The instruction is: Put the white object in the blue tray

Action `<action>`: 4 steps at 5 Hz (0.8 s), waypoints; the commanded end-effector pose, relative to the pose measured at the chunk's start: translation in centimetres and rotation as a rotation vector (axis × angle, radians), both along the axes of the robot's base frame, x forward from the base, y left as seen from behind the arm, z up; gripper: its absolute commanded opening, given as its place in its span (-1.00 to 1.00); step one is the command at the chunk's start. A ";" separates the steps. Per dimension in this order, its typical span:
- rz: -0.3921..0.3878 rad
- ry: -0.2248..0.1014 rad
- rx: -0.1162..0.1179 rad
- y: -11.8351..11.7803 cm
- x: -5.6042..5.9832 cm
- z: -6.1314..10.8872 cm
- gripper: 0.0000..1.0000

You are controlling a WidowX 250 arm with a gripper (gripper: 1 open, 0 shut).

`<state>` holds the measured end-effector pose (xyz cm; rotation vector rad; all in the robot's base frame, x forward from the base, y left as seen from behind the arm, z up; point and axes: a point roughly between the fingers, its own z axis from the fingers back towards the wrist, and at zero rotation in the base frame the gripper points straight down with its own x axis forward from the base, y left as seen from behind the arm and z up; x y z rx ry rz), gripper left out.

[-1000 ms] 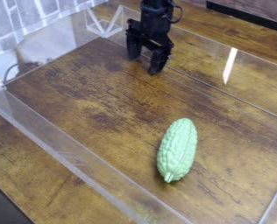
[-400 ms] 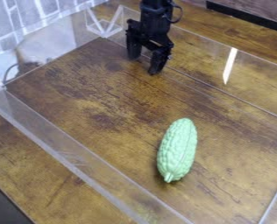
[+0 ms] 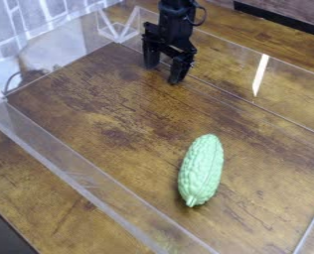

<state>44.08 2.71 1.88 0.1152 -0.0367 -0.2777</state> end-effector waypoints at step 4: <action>0.004 0.018 -0.008 0.0 -0.2 -0.8 1.00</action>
